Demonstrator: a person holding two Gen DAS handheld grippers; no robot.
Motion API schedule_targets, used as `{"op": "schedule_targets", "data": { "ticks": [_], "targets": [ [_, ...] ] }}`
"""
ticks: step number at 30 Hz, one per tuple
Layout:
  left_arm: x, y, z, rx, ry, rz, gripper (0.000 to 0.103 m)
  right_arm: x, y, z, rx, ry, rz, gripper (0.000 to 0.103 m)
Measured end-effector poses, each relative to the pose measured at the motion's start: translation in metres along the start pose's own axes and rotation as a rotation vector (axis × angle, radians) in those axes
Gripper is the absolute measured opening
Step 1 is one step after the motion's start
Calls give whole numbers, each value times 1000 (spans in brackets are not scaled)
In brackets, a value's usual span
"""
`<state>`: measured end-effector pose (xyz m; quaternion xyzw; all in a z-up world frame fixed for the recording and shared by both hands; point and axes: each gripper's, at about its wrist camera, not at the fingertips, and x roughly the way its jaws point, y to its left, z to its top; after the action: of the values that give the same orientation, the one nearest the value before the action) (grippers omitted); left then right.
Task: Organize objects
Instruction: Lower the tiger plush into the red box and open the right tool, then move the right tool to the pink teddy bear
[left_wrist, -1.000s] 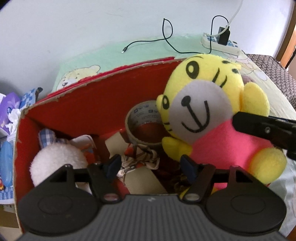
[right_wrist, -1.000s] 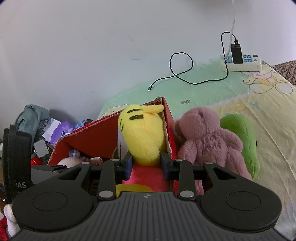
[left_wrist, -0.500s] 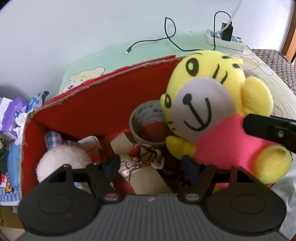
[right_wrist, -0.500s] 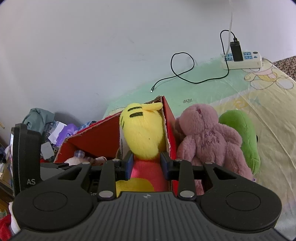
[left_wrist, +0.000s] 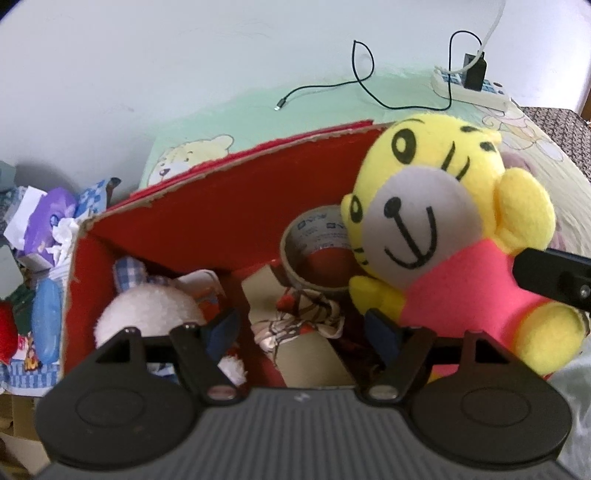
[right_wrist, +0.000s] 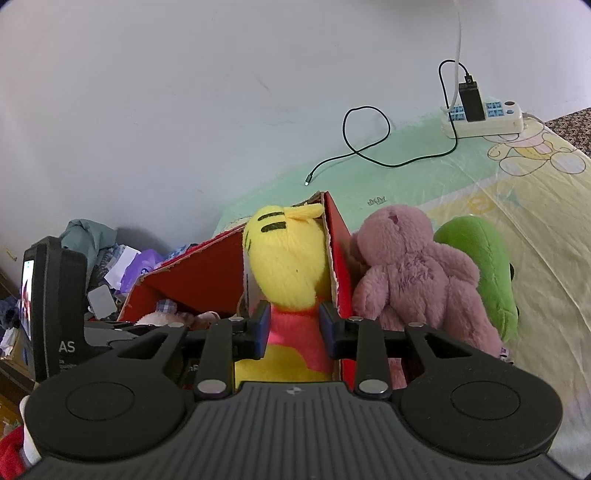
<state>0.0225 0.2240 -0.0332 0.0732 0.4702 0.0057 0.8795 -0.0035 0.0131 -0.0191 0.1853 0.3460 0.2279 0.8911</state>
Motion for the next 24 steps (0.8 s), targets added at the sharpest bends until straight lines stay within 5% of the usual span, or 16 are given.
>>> {"op": "schedule_targets", "data": {
  "ticks": [16, 24],
  "targets": [
    [-44, -8, -8, -45, -56, 8, 78, -28, -13, -1, 17, -20, 81, 32],
    [-74, -31, -5, -65, -109, -31, 77, -47, -54, 4, 54, -13, 39, 32]
  ]
}}
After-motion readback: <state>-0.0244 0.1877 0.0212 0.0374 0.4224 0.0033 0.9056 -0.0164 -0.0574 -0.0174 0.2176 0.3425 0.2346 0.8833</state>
